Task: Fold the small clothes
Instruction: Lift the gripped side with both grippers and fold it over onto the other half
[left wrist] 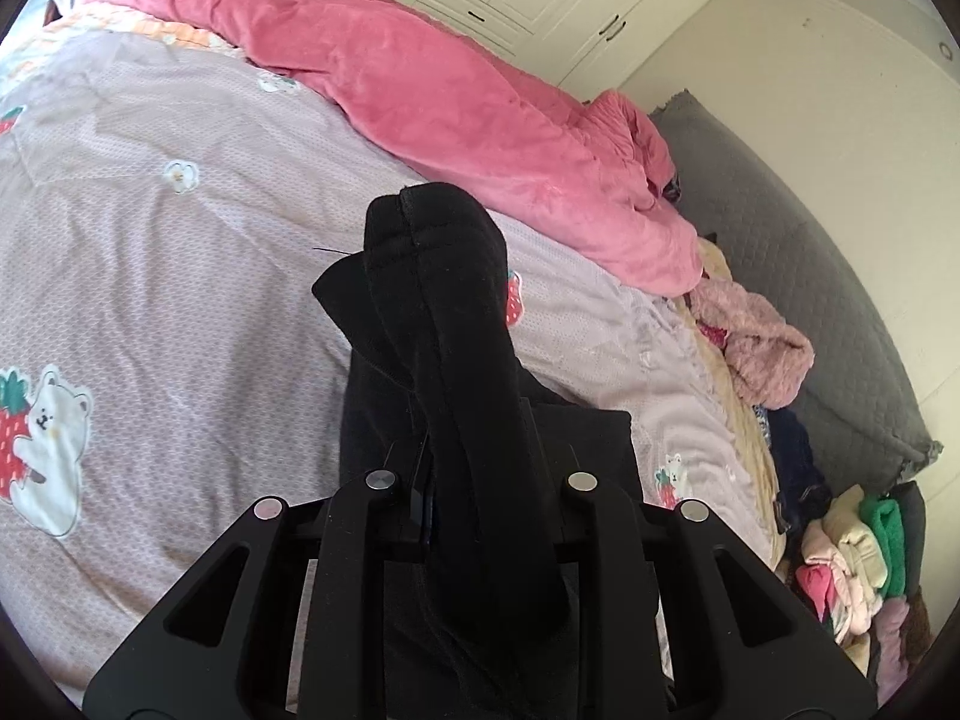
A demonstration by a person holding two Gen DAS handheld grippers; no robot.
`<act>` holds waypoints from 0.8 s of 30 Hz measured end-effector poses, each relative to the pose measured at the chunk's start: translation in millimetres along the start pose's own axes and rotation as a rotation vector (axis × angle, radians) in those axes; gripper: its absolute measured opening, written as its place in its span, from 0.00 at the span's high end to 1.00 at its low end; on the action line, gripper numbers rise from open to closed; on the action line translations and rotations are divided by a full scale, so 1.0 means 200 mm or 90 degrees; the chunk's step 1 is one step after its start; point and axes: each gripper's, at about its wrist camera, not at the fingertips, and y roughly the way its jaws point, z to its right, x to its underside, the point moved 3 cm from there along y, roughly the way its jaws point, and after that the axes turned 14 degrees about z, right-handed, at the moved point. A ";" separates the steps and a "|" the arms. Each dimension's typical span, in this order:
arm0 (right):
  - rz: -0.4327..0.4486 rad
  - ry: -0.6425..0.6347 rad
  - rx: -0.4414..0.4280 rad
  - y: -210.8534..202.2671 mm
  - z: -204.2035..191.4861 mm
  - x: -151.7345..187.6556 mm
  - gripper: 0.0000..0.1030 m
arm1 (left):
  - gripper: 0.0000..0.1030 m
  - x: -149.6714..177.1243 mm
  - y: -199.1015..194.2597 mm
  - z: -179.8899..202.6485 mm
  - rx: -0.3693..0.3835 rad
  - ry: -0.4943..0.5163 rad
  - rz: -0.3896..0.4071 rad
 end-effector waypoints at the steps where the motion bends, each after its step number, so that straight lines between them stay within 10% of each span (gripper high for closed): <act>1: -0.001 0.007 0.002 -0.01 0.02 0.00 0.93 | 0.87 0.01 0.02 0.03 -0.002 0.003 -0.005; 24: -0.042 0.137 0.088 -0.16 0.46 0.07 0.93 | 0.87 0.32 0.40 0.47 -0.034 0.096 -0.087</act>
